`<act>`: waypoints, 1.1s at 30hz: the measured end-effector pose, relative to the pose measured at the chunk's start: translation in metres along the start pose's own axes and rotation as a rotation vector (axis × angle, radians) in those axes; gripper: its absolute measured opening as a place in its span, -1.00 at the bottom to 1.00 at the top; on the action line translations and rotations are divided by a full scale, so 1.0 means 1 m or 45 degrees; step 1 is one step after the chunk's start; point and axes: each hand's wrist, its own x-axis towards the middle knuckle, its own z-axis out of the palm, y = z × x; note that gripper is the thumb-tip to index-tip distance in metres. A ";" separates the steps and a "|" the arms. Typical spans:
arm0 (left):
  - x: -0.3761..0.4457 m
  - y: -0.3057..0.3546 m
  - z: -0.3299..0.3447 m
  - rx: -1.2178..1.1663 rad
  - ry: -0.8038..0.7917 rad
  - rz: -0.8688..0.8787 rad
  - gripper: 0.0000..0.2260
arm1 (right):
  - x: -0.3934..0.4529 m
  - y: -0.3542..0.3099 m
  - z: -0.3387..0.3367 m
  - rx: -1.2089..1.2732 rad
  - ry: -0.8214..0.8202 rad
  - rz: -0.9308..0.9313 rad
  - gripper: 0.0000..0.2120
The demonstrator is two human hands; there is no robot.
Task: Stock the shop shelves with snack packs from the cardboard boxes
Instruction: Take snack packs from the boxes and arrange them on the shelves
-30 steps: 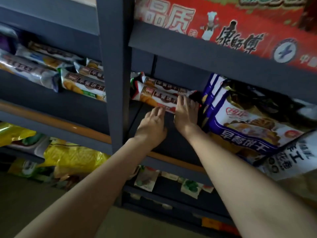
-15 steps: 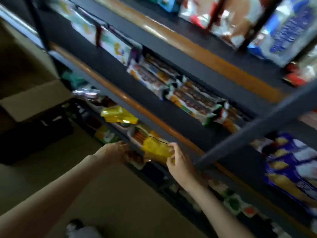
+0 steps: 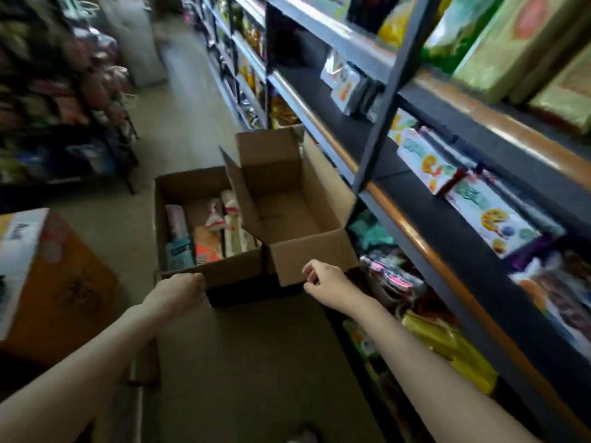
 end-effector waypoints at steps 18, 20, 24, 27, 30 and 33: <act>0.253 -0.148 -0.023 -0.388 0.180 -0.481 -0.62 | 0.450 -0.143 0.128 0.219 -0.458 0.140 -0.62; 0.268 -0.164 -0.015 -0.428 0.157 -0.551 -0.61 | 0.496 -0.143 0.140 0.135 -0.301 0.226 -0.51; 0.285 -0.180 0.012 -0.551 0.122 -0.732 -0.58 | 0.552 -0.118 0.169 -0.081 -0.133 0.429 -0.33; 0.286 -0.176 0.033 -0.687 0.129 -0.753 -0.58 | 0.559 -0.107 0.192 -0.264 -0.064 0.513 -0.33; 0.279 -0.169 0.050 -0.678 0.071 -0.678 -0.57 | 0.556 -0.104 0.202 -0.327 0.061 0.491 -0.36; 0.272 -0.166 0.053 -0.687 0.053 -0.653 -0.57 | 0.552 -0.115 0.190 -0.157 0.059 0.554 -0.37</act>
